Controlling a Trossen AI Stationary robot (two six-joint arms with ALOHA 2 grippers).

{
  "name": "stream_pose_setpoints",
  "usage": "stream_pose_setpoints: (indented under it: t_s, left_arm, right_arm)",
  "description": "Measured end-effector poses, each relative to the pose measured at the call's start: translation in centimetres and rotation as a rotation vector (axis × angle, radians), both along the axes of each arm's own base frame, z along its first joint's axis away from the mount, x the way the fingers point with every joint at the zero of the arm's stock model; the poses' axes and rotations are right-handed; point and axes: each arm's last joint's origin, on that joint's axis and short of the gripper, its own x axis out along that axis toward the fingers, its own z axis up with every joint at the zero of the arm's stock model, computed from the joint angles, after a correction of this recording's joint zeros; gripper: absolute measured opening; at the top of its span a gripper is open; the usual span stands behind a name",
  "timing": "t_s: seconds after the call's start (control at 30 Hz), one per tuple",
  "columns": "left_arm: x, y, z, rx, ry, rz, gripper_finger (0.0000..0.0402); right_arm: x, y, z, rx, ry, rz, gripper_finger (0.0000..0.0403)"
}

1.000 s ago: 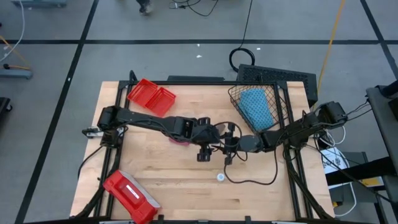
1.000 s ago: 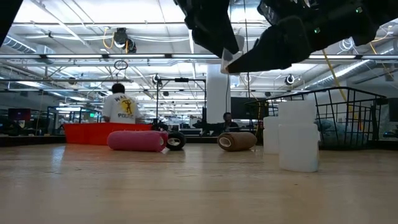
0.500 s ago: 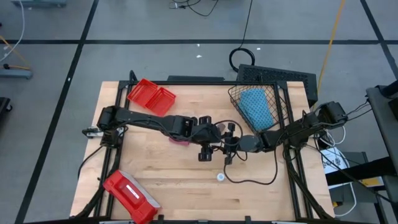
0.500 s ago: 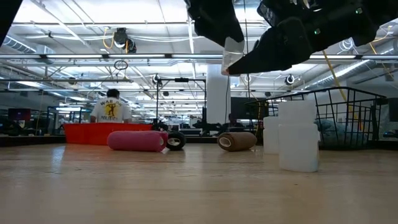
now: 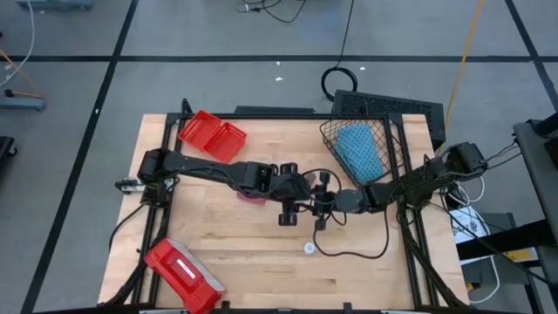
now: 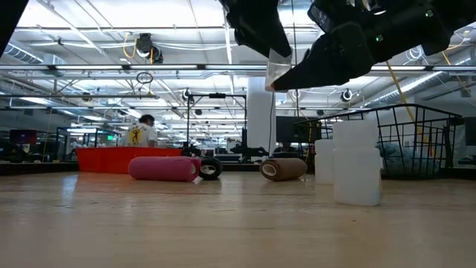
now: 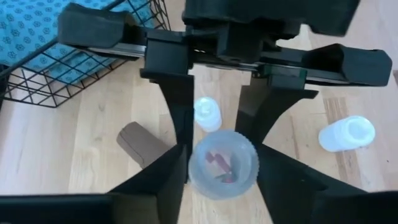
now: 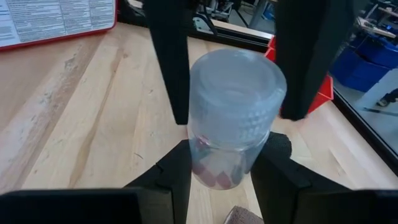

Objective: Pick & place medical supplies in basket/bin
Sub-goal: Put the middle transparent pill bottle into the left red bin

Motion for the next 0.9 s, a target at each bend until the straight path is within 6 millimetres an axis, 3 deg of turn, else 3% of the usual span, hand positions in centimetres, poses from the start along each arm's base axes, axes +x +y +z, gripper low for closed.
stream_pose_setpoints:
  t_s: [0.13,0.27,0.37,0.53,0.7,0.8,0.9]
  left_arm:
    - [0.0,0.1,0.0,0.001,0.001,0.004,0.0139]
    - [-0.1,0.1,0.2,0.01,-0.003,0.016,0.0138]
    - [-1.0,0.4,1.4,0.035,-0.022,0.076,0.0138]
    - [-4.0,1.4,6.0,0.096,-0.116,0.189,0.0138]
    - [-7.8,2.4,8.9,0.133,-0.182,0.307,0.0138]
    - [-10.4,3.7,9.5,0.143,-0.225,0.398,0.0138]
    - [-13.5,5.8,8.9,0.168,-0.236,0.545,0.0138]
  right_arm:
    - [0.0,0.0,0.0,0.003,0.001,-0.001,0.0125]
    - [0.0,0.1,0.0,0.046,-0.007,-0.014,0.0138]
    - [-0.3,0.0,0.6,0.091,-0.029,-0.032,0.0169]
    - [-2.2,-0.2,2.4,0.111,0.002,-0.011,0.0224]
    - [-5.0,-0.7,5.6,0.133,-0.044,-0.016,0.0251]
    - [-7.0,-0.8,7.3,0.144,-0.077,0.009,0.0254]
    - [-8.7,-1.2,8.3,0.132,-0.111,0.019,0.025]
